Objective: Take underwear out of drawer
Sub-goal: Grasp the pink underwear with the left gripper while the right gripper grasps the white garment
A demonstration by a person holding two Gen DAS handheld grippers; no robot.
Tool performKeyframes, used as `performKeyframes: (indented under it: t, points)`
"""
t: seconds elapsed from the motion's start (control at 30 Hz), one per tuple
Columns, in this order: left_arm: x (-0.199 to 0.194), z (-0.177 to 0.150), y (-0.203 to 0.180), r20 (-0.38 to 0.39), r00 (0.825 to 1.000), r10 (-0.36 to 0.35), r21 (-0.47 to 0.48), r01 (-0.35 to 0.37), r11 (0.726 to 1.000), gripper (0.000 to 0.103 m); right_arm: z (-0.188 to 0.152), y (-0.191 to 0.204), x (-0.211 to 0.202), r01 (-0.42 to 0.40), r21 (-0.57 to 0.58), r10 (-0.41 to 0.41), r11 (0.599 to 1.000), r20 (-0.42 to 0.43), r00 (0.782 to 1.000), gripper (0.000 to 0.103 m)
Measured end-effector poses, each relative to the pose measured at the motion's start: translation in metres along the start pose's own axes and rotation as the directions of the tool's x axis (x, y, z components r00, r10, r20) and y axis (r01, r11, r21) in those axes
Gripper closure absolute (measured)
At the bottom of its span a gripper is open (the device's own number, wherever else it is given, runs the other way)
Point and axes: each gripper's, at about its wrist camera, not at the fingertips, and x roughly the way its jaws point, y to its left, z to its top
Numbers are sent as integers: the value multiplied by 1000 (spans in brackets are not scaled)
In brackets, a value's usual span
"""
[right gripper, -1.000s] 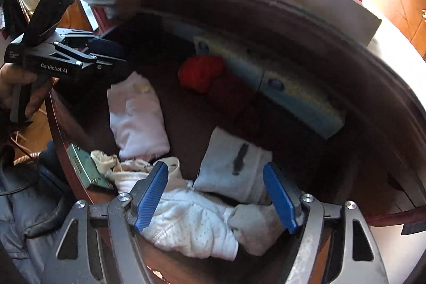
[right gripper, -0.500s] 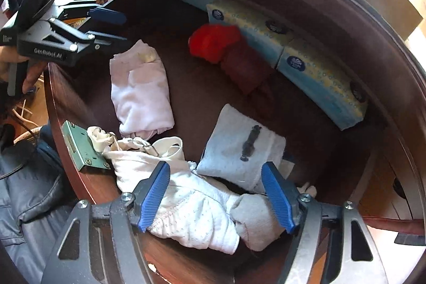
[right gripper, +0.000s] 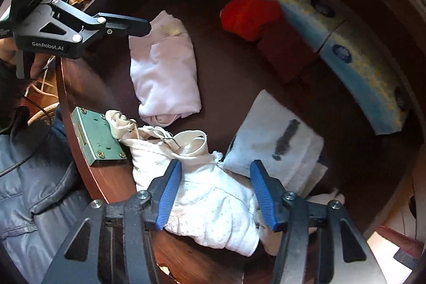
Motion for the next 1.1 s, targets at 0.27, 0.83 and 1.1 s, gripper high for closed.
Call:
performKeyframes:
  t: [0.27,0.83,1.1]
  points:
    - [4,4,-2,-16,1000,5,15,-5,1000,34,-5,-3,13,-121,5,121,993,-66,990,48]
    - [31,13,-16,-89,996,22,73,-15,997,34,-25,8,2,-90,116,77,989,115,990,75]
    - [59,26,-32,-205,978,48,176,-12,984,34,-38,12,-13,-69,135,47,988,157,986,79]
